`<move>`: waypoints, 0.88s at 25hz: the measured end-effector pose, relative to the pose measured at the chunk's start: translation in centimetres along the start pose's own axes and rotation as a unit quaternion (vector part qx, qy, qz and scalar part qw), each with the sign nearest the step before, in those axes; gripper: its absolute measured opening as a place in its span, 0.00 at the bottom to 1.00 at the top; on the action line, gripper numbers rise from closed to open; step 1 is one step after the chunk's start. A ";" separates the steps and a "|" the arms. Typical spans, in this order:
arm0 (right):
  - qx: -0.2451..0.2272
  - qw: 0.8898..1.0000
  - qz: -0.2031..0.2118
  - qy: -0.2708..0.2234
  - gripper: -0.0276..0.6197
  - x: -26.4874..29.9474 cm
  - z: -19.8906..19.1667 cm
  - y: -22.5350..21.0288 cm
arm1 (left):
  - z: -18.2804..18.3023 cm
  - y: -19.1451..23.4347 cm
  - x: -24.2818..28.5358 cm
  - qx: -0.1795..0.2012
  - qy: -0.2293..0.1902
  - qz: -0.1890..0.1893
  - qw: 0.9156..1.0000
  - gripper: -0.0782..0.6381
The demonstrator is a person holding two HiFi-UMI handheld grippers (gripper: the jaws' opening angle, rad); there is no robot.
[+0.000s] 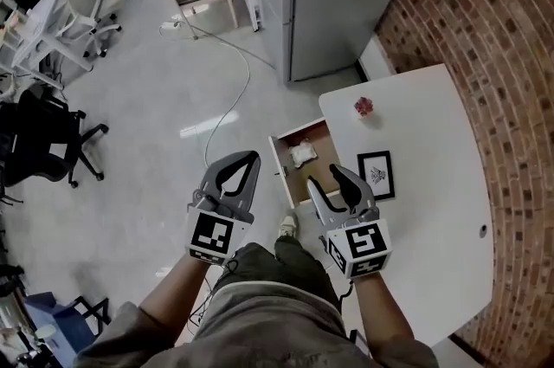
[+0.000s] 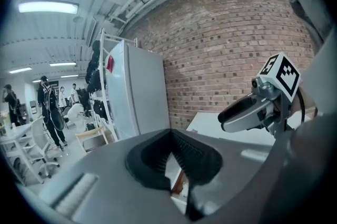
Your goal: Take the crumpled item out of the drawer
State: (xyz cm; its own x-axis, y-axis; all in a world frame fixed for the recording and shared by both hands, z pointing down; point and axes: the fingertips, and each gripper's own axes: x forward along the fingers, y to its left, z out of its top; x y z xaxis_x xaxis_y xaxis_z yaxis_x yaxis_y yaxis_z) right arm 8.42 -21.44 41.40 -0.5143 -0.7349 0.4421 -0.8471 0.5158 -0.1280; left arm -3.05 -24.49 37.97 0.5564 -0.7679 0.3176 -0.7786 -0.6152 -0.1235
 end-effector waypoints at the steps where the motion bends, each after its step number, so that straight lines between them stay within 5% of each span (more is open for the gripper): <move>1: 0.004 1.000 0.001 0.010 0.36 1.3 -0.6 -0.5 | -0.8 0.3 1.0 -0.002 0.009 -0.002 1.000 0.11; 12: 0.055 0.992 -0.016 0.110 0.36 11.9 -10.4 -3.7 | -10.4 2.1 8.5 -0.024 0.082 -0.050 0.995 0.11; 22: 0.114 0.973 -0.061 0.189 0.36 18.9 -22.2 -6.9 | -21.0 2.6 14.1 -0.082 0.127 -0.083 0.985 0.11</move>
State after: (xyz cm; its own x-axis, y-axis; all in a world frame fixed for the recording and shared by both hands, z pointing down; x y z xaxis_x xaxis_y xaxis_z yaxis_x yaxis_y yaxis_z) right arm 7.51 -29.08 70.28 -0.3588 -0.5482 0.7555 -0.9286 0.2915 -0.2295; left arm -3.37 -33.18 61.86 0.6058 -0.5769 0.5480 -0.7308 -0.6758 0.0964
